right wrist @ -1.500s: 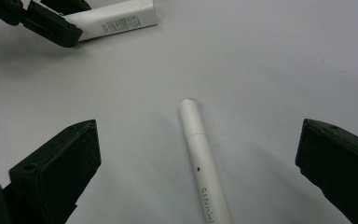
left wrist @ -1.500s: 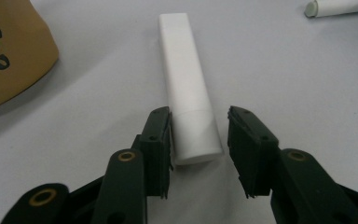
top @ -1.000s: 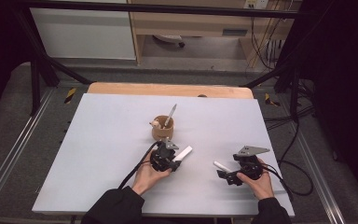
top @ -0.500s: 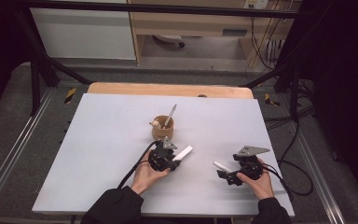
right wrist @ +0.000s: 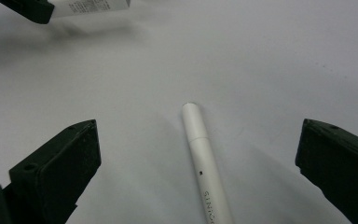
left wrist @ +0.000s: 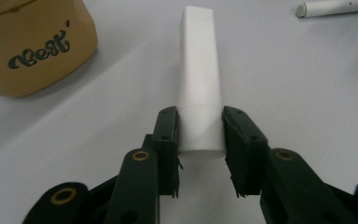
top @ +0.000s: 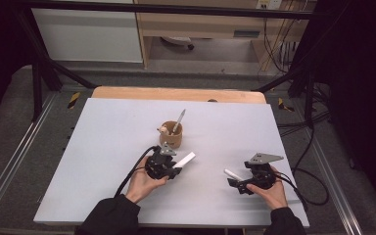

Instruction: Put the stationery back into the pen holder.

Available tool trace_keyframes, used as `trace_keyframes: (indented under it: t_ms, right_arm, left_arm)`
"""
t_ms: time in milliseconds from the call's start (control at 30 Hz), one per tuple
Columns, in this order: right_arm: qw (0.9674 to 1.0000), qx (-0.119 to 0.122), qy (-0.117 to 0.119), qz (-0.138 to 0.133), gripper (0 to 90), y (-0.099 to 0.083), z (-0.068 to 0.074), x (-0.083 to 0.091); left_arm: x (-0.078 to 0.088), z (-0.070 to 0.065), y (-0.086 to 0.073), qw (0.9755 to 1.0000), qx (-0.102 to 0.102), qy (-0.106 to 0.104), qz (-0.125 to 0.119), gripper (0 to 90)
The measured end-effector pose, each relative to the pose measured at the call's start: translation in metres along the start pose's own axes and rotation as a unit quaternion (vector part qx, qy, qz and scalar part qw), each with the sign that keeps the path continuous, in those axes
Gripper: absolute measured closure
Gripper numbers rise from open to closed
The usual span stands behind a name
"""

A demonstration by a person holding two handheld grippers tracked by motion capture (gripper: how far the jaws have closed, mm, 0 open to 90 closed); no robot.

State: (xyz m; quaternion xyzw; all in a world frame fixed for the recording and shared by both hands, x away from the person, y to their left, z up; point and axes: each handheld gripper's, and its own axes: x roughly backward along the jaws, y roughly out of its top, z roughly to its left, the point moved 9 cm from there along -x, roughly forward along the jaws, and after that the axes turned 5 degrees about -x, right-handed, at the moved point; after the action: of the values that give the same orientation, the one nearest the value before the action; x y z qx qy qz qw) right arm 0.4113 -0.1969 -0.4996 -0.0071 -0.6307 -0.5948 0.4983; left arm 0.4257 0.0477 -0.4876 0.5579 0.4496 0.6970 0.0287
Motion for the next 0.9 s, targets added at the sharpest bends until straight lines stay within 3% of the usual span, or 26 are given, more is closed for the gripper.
trace_keyframes:
  t_ms: [367, 900]
  right_arm:
    - [0.9999, 0.013, -0.005, 0.006, 0.7, 0.004, 0.007, -0.003]
    - [0.9970, 0.070, -0.013, 0.029, 0.8, 0.014, 0.032, -0.015]
  left_arm:
    - [0.020, 0.009, -0.015, 0.9999, -0.006, -0.008, 0.003, 66.6]
    - [0.043, 0.018, -0.041, 0.9995, -0.022, -0.019, 0.012, 66.6]
